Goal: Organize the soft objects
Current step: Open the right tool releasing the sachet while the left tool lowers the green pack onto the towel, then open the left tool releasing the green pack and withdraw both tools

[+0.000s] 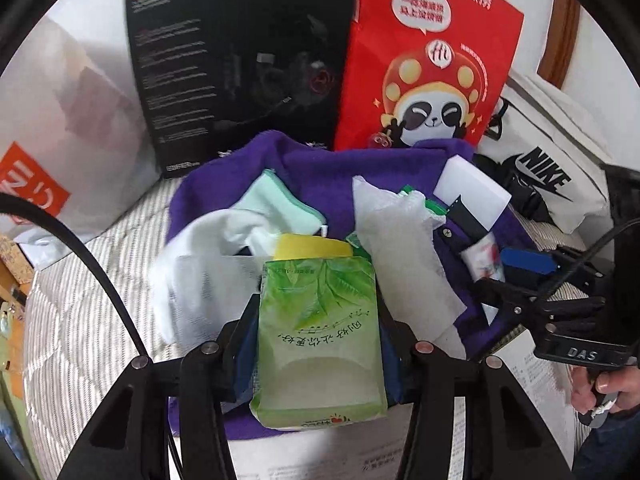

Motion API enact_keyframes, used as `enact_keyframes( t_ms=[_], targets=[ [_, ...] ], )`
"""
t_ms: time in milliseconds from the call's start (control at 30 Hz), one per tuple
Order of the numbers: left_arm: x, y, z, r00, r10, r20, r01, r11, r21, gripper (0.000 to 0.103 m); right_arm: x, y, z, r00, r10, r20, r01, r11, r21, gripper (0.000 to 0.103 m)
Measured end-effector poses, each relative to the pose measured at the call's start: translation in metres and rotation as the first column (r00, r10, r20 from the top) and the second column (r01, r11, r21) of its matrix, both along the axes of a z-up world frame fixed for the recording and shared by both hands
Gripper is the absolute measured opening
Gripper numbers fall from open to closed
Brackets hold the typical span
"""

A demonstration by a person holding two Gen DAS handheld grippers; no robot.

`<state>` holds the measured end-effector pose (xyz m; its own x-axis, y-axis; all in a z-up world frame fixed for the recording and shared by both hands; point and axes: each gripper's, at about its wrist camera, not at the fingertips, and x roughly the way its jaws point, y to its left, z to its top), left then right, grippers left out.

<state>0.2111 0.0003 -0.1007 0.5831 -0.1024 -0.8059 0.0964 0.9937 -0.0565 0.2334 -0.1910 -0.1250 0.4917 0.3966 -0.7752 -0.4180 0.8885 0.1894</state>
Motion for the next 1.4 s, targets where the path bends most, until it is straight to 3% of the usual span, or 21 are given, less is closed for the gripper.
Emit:
enact_keyframes(
  t_ms=[367,500,600,1033,1133,1233,1367,1400],
  targets=[
    [0.012,-0.012,-0.019,0.999,-0.030,-0.033,0.031,0.999,0.037,0.051,0.005,0.001,-0.009,0.999,-0.011,-0.041,0.010,1.000,-0.006,0.072],
    [0.008,-0.013,-0.022,0.998,-0.057,-0.030,0.059,0.997,0.057,0.057,0.005,-0.001,-0.007,0.999,-0.017,-0.034,0.017,1.000,-0.003,0.072],
    [0.007,-0.011,-0.021,0.997,-0.067,-0.032,0.069,0.996,0.048,0.067,0.004,-0.004,-0.004,0.999,-0.019,-0.031,0.019,1.000,0.007,0.072],
    [-0.015,0.004,-0.010,0.997,-0.036,-0.064,0.040,0.998,0.055,0.070,-0.013,-0.013,0.019,0.999,-0.036,0.001,0.036,0.999,0.005,0.072],
    [-0.026,0.004,0.002,0.998,-0.037,-0.043,0.039,0.997,0.064,0.083,-0.026,-0.016,0.033,0.999,-0.050,0.004,0.050,0.999,-0.001,0.074],
    [-0.040,0.006,0.018,1.000,-0.026,-0.001,0.026,0.997,0.078,0.090,-0.042,-0.020,0.051,0.997,-0.070,0.018,0.070,0.998,0.008,0.084],
    [-0.061,0.012,0.040,0.999,-0.011,0.038,0.009,0.999,0.049,0.103,-0.063,-0.016,0.072,0.995,-0.091,0.037,0.093,0.995,-0.033,0.087],
    [-0.064,0.012,0.044,0.999,-0.008,0.045,0.006,0.999,0.041,0.103,-0.069,-0.015,0.077,0.994,-0.101,0.042,0.103,0.994,-0.042,0.094]
  ],
)
